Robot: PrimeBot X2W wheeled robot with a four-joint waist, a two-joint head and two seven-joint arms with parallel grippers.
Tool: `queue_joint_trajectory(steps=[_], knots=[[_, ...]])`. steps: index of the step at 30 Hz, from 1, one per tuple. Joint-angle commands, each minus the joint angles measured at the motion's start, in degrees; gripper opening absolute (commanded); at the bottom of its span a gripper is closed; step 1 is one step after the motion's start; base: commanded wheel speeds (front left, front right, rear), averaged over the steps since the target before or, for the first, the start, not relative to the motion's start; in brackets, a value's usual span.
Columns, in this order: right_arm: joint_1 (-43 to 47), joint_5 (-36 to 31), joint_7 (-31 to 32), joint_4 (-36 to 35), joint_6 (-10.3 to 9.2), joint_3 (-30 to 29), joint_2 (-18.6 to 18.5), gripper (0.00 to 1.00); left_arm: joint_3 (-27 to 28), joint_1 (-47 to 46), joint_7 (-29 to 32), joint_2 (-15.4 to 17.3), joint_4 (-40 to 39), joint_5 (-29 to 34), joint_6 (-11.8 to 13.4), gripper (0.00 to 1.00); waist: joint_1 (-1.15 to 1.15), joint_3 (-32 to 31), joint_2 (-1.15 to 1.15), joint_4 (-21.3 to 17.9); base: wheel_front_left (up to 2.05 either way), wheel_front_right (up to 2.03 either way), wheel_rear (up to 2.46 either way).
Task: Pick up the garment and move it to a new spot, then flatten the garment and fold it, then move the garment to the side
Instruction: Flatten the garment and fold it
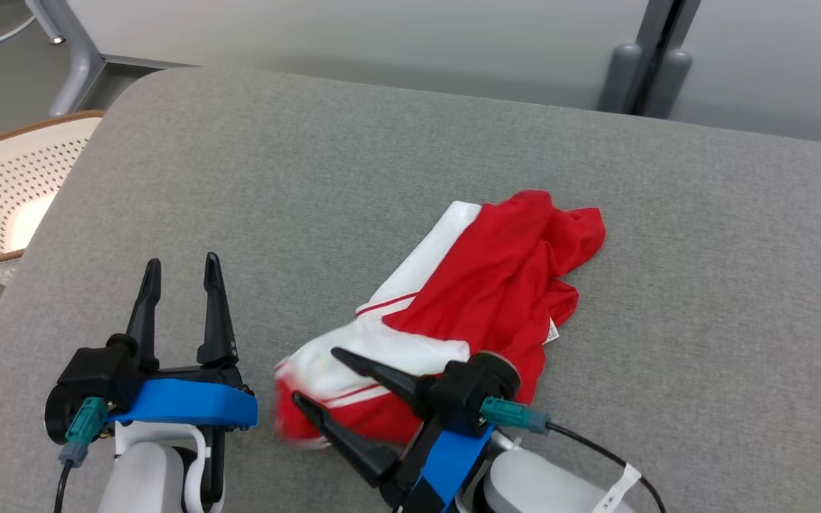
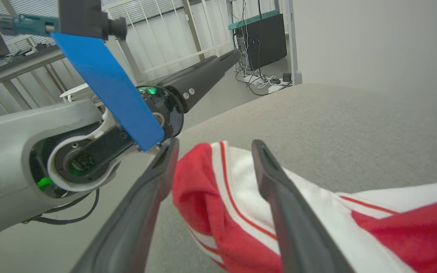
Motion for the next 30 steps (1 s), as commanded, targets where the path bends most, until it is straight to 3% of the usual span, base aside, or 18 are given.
queue_joint_trajectory(steps=[1,6,18,23,30], knots=[[-1.06,-0.77,-0.6,0.09,0.01,-0.92,-0.1,1.0,0.37,-0.7,-0.14,-0.07,-0.26,0.16,0.37,1.0,0.0,-0.25,0.0,-0.68,0.0,0.0,0.0],[-0.34,-3.64,-1.07,-0.74,0.01,-5.53,-0.11,1.0,1.07,0.24,-0.14,-0.06,-0.47,0.78,0.21,1.0,0.0,-0.81,0.0,-2.39,0.0,0.0,0.0],[3.3,-13.9,0.82,-2.27,0.01,-31.03,-6.77,1.0,2.43,0.78,-0.14,-0.05,-1.32,1.98,-0.47,1.0,0.0,-0.58,0.0,-4.63,0.0,0.0,0.0],[4.85,-16.45,3.81,0.27,0.01,-35.33,-7.33,1.0,1.77,0.14,-0.14,-0.05,-1.57,1.66,-0.46,1.0,0.0,0.1,0.0,-4.09,0.0,0.0,0.0],[4.86,-18.21,4.72,6.81,0.01,-35.95,-5.96,1.0,0.36,-0.64,-0.14,-0.05,-1.86,1.06,-0.1,1.0,0.0,1.06,0.0,-2.4,0.0,0.0,0.0]])
